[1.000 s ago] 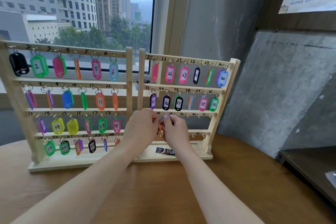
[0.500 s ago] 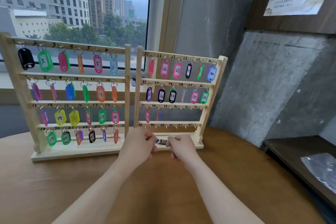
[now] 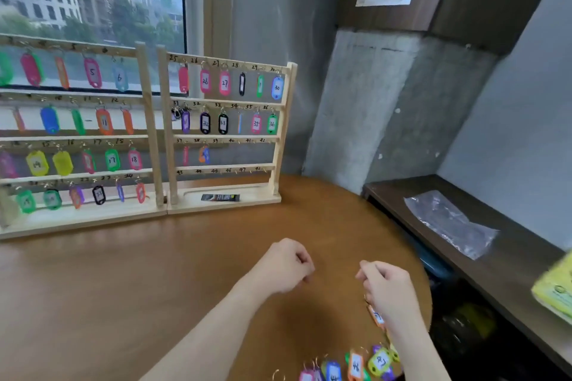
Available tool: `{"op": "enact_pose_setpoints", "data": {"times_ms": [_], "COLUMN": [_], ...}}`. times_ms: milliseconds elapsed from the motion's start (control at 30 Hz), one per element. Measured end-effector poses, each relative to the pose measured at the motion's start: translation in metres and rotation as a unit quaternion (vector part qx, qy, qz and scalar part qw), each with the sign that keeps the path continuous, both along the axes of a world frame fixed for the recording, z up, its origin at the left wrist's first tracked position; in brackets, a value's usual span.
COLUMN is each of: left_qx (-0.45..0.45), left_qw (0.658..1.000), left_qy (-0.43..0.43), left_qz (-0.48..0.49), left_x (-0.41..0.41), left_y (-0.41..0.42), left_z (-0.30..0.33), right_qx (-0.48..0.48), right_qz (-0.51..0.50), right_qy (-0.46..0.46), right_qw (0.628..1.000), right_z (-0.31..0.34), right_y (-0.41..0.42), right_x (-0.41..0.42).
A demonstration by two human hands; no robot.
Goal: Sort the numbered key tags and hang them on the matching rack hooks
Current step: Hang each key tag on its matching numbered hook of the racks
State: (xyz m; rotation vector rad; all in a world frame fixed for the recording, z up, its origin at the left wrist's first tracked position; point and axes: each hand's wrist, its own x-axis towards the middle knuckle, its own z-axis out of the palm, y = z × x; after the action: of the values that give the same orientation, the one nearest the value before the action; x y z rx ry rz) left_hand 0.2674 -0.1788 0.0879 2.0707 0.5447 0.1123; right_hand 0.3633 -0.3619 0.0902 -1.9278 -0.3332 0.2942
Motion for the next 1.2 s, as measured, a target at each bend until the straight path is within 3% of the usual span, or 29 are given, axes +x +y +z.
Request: {"op": "enact_pose_setpoints", "data": {"times_ms": [200, 467, 667, 867, 1200], "left_qx": [0.006, 0.016, 0.115, 0.169, 0.137], "left_qw": [0.999, 0.995, 0.988, 0.982, 0.987], "left_qy": [0.009, 0.027, 0.02, -0.022, -0.047], "left_qz": [-0.051, -0.098, -0.106, -0.076, -0.071], "left_x": [0.038, 0.069, 0.077, 0.078, 0.077], "left_y": [-0.055, -0.084, -0.093, -0.099, -0.097], "left_z": [-0.019, -0.048, -0.059, -0.071, -0.072], "right_qx": [-0.153, -0.237, -0.358, -0.36, -0.332], "right_qz": [-0.044, 0.05, 0.059, 0.056, 0.077], "right_qy": [-0.114, -0.079, -0.099, -0.131, -0.132], "right_qw": [0.981, 0.967, 0.927, 0.922, 0.931], "right_z": [-0.017, -0.043, -0.052, -0.054, -0.052], "right_y": [-0.075, -0.08, -0.066, -0.068, -0.071], "right_x": [0.027, 0.047, 0.059, 0.062, 0.064]}}
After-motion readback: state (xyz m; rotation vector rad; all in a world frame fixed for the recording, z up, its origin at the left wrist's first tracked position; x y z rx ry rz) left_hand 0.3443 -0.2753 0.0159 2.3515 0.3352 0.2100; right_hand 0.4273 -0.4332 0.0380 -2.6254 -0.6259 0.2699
